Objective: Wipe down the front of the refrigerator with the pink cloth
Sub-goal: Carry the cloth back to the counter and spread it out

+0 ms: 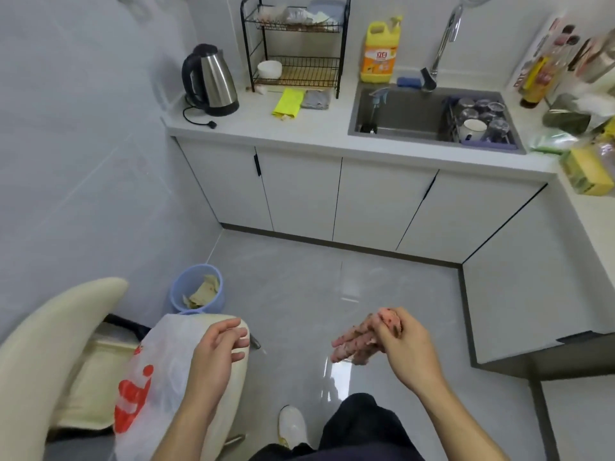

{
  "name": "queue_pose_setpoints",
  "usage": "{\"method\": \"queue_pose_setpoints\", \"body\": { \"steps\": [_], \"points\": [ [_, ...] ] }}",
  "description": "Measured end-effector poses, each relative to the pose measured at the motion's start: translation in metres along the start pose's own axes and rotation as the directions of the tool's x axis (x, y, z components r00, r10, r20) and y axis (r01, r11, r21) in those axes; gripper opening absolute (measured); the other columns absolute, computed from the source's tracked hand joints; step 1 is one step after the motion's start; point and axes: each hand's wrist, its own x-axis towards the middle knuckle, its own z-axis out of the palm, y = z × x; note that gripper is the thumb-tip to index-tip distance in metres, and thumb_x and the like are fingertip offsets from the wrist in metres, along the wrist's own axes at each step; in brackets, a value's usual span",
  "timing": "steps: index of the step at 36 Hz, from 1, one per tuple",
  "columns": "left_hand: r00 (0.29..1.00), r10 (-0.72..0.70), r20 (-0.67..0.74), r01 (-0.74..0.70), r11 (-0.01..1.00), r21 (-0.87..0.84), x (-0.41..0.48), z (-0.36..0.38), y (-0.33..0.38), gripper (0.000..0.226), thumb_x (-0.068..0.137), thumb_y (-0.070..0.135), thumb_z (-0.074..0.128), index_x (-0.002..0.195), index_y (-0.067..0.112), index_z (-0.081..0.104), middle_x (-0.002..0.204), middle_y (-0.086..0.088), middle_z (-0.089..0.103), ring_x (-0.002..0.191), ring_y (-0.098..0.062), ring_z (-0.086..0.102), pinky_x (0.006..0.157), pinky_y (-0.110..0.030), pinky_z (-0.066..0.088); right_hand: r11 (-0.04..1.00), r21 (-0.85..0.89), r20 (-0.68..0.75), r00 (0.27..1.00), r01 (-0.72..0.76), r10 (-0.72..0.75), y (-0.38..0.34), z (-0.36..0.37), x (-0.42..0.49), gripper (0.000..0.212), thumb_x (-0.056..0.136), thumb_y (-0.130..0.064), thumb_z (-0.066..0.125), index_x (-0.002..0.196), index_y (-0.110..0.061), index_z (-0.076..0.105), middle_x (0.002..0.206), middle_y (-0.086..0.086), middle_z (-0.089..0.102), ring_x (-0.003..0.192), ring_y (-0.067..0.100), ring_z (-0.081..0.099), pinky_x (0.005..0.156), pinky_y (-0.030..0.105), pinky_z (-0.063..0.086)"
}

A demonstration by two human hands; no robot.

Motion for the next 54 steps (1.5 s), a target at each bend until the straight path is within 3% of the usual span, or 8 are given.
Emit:
{"method": "queue_pose_setpoints", "body": {
  "steps": [4,16,18,32,42,45,48,54],
  "points": [
    [1.0,-0.009,0.02,0.009,1.0,-0.002,0.044,0.007,0.028,0.018,0.105,0.009,0.053,0.111,0.014,0.069,0.107,-0.013,0.074,0.102,-0.03,0.071,0.091,-0.045,0.057,0.999,-0.041,-0.073,0.997,0.026,-0.029,-0.02,0.01,0.039,0.011,0.104,-0.018,0.061,0.094,-0.019,0.065,0.069,-0.029,0.07,0.069,0.001,0.07,0.061,0.012,0.052],
    [0.996,-0.083,-0.008,0.083,0.996,-0.034,0.193,0.072,0.097,0.017,0.105,0.005,0.054,0.11,0.011,0.069,0.103,-0.014,0.074,0.096,-0.028,0.069,0.084,-0.04,0.054,0.998,-0.062,-0.038,0.999,0.012,-0.014,-0.09,0.017,0.213,0.011,0.103,-0.022,0.063,0.093,-0.022,0.068,0.071,-0.013,0.074,0.084,0.015,0.074,0.061,0.016,0.047],
    [0.996,-0.093,-0.004,0.093,0.995,-0.021,0.216,0.087,0.115,0.017,0.106,0.006,0.054,0.111,0.01,0.069,0.104,-0.014,0.074,0.096,-0.027,0.07,0.082,-0.038,0.056,0.999,-0.036,0.031,0.999,0.017,-0.016,-0.114,0.012,0.24,0.015,0.105,-0.018,0.056,0.097,-0.01,0.065,0.067,-0.008,0.075,0.068,0.011,0.074,0.054,0.014,0.049],
    [0.99,0.014,0.143,-0.021,0.998,0.052,0.354,0.191,0.251,0.014,0.103,0.006,0.057,0.107,0.014,0.068,0.103,-0.012,0.072,0.091,-0.02,0.068,0.081,-0.031,0.055,0.966,-0.132,0.241,0.952,0.224,-0.188,-0.223,-0.016,0.407,0.026,0.11,-0.019,0.044,0.097,-0.013,0.065,0.081,0.005,0.08,0.075,0.031,0.076,0.083,0.053,0.058],
    [0.885,0.112,0.453,-0.242,0.94,0.24,0.477,0.244,0.324,0.028,0.102,0.017,0.063,0.12,0.039,0.066,0.125,0.014,0.069,0.113,-0.001,0.066,0.095,-0.021,0.052,0.944,-0.244,0.204,0.963,0.224,-0.176,-0.306,0.009,0.507,0.021,0.098,-0.02,0.041,0.091,-0.022,0.061,0.08,-0.007,0.079,0.084,0.025,0.07,0.078,0.048,0.057],
    [0.799,0.119,0.589,-0.364,0.876,0.316,0.516,0.256,0.337,0.049,0.098,0.022,0.07,0.14,0.044,0.057,0.144,0.023,0.05,0.132,0.004,0.05,0.098,-0.008,0.039,0.961,-0.2,0.109,0.979,0.191,-0.172,-0.334,0.018,0.533,0.02,0.099,-0.015,0.05,0.085,-0.019,0.064,0.072,-0.013,0.075,0.072,0.017,0.066,0.072,0.032,0.054],
    [0.741,0.177,0.648,-0.508,0.779,0.367,0.549,0.269,0.345,0.046,0.09,0.029,0.078,0.127,0.048,0.059,0.155,0.023,0.036,0.146,0.005,0.031,0.117,-0.021,0.031,0.968,-0.171,0.052,0.983,0.184,-0.177,-0.36,0.027,0.553,0.021,0.098,-0.012,0.055,0.08,-0.019,0.064,0.068,-0.014,0.073,0.068,0.013,0.069,0.064,0.02,0.05],
    [0.74,0.086,0.667,-0.442,0.81,0.385,0.595,0.279,0.373,0.01,0.094,0.031,0.063,0.087,0.032,0.057,0.086,0.015,0.071,0.084,-0.004,0.066,0.085,-0.035,0.052,0.959,-0.176,-0.011,0.973,0.223,-0.229,-0.384,0.036,0.6,0.022,0.101,-0.029,0.062,0.078,-0.028,0.063,0.068,-0.01,0.068,0.064,0.009,0.062,0.061,0.019,0.047]
  ]
}}
